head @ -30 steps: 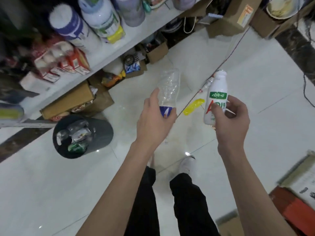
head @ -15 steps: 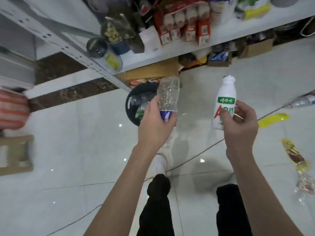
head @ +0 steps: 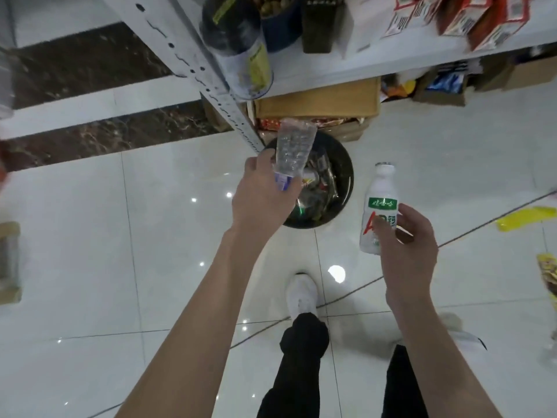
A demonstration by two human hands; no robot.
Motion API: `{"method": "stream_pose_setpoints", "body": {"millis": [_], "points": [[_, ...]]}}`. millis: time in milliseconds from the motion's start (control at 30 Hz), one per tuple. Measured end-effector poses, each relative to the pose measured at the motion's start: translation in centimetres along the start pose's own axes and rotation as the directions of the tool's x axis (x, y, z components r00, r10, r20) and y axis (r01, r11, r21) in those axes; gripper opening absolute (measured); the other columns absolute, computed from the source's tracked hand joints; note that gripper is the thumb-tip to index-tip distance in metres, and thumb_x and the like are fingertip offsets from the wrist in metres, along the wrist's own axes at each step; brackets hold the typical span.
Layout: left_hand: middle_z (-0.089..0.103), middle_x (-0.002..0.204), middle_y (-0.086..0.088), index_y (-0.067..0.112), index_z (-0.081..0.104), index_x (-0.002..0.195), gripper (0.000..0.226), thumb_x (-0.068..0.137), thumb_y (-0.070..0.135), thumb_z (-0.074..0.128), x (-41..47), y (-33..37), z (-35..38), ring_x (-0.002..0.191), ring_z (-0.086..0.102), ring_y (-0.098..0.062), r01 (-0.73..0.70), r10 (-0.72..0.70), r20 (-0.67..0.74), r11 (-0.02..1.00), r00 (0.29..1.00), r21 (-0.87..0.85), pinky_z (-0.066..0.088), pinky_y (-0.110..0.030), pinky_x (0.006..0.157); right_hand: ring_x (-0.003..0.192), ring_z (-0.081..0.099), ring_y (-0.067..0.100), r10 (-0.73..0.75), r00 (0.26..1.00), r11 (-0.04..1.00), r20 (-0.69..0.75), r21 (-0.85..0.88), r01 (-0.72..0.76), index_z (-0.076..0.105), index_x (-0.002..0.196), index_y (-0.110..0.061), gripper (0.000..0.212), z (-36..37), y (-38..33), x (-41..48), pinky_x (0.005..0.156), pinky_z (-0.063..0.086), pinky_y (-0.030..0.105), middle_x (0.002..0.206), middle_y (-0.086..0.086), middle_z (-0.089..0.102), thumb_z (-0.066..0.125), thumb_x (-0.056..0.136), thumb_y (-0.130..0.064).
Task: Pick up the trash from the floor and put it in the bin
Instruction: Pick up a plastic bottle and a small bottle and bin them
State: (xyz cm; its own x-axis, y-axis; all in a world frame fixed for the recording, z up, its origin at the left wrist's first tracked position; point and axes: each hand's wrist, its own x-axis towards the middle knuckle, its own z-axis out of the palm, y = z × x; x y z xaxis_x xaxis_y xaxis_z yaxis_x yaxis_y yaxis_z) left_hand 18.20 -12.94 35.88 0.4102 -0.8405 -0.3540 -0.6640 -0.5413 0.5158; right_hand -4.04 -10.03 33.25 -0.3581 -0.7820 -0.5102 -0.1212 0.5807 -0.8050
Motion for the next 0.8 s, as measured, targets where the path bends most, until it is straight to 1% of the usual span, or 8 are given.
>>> {"method": "stream_pose_setpoints", "body": {"millis": [67,133,267,367,433,533,667,800], "points": [[0.052,0.132,-0.004,0.021,0.046,0.141,0.06,0.089,0.046,0.065,0.5,-1.3,-0.2,0.103,0.058,-0.019,0.008,-0.008,-0.018,1.0,1.0,0.007,0.041,-0.028,0.076,0.086,0.064,-0.011,-0.019,1.0,1.0,0.013,-0.018,0.019,0.063,0.125,-0.026,0.041,1.9,0.3,0.1,0.079,0.057,0.023,0.107,-0.019,0.065,0.078,0.088,-0.021],[0.052,0.133,-0.003,0.022,0.047,0.138,0.056,0.09,0.045,0.064,0.2,-2.7,-0.7,0.107,0.061,-0.022,0.04,-0.04,-0.029,0.999,0.999,-0.004,0.044,-0.031,0.079,0.085,0.063,-0.011,-0.047,0.999,0.998,0.013,-0.029,0.048,0.063,0.124,-0.025,0.04,3.4,0.0,-0.2,0.077,0.057,0.02,0.108,-0.018,0.064,0.078,0.088,-0.022],[0.052,0.135,-0.001,0.024,0.049,0.138,0.052,0.092,0.045,0.062,-1.3,-4.4,-2.2,0.108,0.062,-0.023,0.091,-0.094,-0.052,0.995,0.994,-0.045,0.052,-0.041,0.088,0.087,0.062,-0.011,-0.094,0.996,0.995,-0.012,-0.037,0.093,0.061,0.125,-0.026,0.042,5.8,-0.7,-0.6,0.078,0.056,0.016,0.114,-0.013,0.064,0.079,0.088,-0.024],[0.053,0.135,0.002,0.025,0.05,0.137,0.048,0.094,0.045,0.06,-2.6,-4.9,-3.0,0.106,0.063,-0.02,0.094,-0.1,-0.073,0.992,0.992,-0.081,0.054,-0.045,0.088,0.092,0.064,-0.007,-0.102,0.995,0.995,0.018,-0.014,0.102,0.06,0.126,-0.025,0.043,7.1,-1.1,-0.7,0.078,0.057,0.018,0.119,-0.007,0.064,0.08,0.088,-0.025],[0.052,0.134,0.004,0.025,0.05,0.137,0.047,0.095,0.045,0.059,-3.2,-5.1,-3.3,0.105,0.063,-0.018,0.095,-0.103,-0.078,0.99,0.992,-0.103,0.054,-0.045,0.088,0.098,0.064,-0.002,-0.12,0.991,0.992,0.054,-0.042,0.123,0.06,0.124,-0.026,0.041,7.4,-1.1,-0.9,0.079,0.055,0.017,0.122,-0.007,0.063,0.08,0.089,-0.027],[0.053,0.133,0.005,0.025,0.051,0.137,0.046,0.095,0.043,0.059,-4.2,-5.0,-3.2,0.102,0.062,-0.015,0.088,-0.098,-0.084,0.989,0.992,-0.118,0.053,-0.043,0.088,0.104,0.062,0.004,-0.146,0.987,0.985,0.066,-0.08,0.151,0.062,0.125,-0.024,0.04,6.7,-0.8,-1.3,0.084,0.054,0.02,0.123,-0.008,0.062,0.08,0.09,-0.028],[0.053,0.132,0.007,0.026,0.051,0.136,0.045,0.095,0.043,0.058,-5.9,-3.7,-2.1,0.1,0.061,-0.013,0.077,-0.088,-0.092,0.99,0.992,-0.121,0.05,-0.034,0.083,0.106,0.063,0.01,-0.154,0.987,0.983,0.049,-0.095,0.158,0.062,0.125,-0.025,0.039,4.0,-0.2,-1.8,0.079,0.052,0.014,0.122,-0.008,0.063,0.079,0.09,-0.029],[0.054,0.131,0.005,0.025,0.053,0.134,0.041,0.096,0.039,0.06,-7.7,-0.7,-0.1,0.099,0.06,-0.013,0.039,-0.048,-0.073,0.992,0.996,-0.119,0.046,-0.028,0.078,0.108,0.063,0.006,-0.129,0.991,0.986,0.029,-0.099,0.131,0.063,0.126,-0.026,0.039,-0.1,0.2,-1.4,0.087,0.055,0.025,0.121,-0.01,0.065,0.078,0.09,-0.031]]}}
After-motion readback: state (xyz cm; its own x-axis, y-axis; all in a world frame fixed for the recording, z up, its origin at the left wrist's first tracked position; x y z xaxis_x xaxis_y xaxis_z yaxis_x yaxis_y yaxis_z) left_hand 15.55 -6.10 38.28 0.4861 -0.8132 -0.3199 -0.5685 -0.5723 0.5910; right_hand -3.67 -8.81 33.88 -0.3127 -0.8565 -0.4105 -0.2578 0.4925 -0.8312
